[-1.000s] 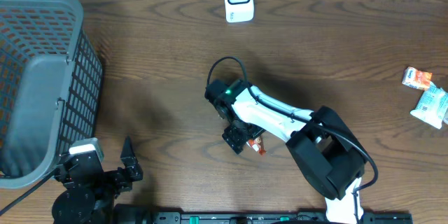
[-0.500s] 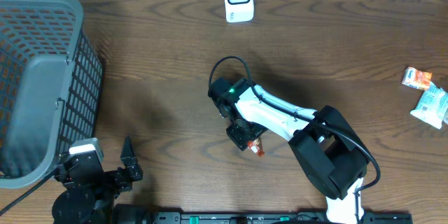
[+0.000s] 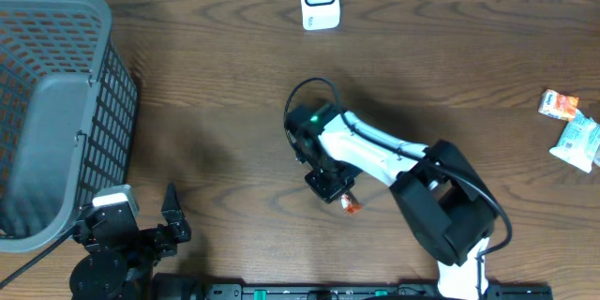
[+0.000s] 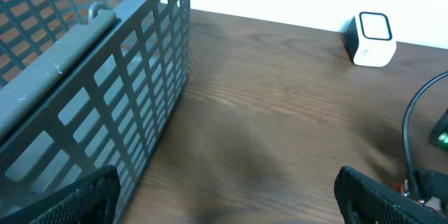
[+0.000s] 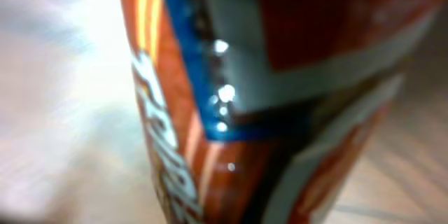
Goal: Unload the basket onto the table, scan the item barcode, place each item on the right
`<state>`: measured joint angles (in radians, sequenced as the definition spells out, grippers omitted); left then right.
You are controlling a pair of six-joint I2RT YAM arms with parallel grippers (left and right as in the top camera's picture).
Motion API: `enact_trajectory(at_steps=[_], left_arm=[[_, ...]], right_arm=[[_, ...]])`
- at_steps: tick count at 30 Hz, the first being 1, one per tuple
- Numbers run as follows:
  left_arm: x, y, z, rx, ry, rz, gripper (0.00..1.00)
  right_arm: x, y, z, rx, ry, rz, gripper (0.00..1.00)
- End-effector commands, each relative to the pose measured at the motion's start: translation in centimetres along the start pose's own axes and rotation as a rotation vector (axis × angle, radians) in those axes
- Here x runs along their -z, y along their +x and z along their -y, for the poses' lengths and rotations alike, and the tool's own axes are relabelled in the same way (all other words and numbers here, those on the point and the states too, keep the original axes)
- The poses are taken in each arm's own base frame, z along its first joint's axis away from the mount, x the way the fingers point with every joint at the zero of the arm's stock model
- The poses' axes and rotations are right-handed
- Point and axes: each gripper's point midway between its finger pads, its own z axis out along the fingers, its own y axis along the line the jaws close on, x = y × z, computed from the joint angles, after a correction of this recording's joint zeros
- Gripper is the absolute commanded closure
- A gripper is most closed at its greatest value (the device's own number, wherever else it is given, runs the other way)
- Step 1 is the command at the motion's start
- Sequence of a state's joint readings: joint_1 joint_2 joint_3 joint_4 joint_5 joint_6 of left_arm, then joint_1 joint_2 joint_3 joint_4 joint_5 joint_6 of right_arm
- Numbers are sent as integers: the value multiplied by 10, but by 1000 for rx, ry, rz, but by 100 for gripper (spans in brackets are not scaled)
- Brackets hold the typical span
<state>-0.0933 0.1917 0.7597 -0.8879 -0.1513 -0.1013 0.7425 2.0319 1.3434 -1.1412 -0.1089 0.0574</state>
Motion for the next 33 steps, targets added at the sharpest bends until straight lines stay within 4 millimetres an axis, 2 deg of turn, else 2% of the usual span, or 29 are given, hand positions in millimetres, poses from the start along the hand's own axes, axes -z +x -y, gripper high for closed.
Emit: enact_trajectory(at_steps=[1, 4, 6, 10, 13, 17, 33], left_arm=[[1, 0, 1, 4, 7, 4, 2], [1, 0, 1, 4, 7, 4, 2], [1, 0, 1, 4, 7, 4, 2], [1, 0, 1, 4, 7, 4, 2], [1, 0, 1, 4, 7, 4, 2], [1, 0, 1, 4, 7, 4, 2], [1, 0, 1, 3, 7, 3, 2]], right_arm=[[57, -8, -35, 219, -357, 185, 99], [95, -2, -40, 342, -597, 318, 99], [113, 3, -37, 409, -724, 398, 99], [136, 7, -19, 475, -893, 570, 99], [140, 7, -4, 489, -927, 647, 99], [140, 6, 5, 495, -954, 690, 99], [138, 5, 6, 503, -962, 700, 99]])
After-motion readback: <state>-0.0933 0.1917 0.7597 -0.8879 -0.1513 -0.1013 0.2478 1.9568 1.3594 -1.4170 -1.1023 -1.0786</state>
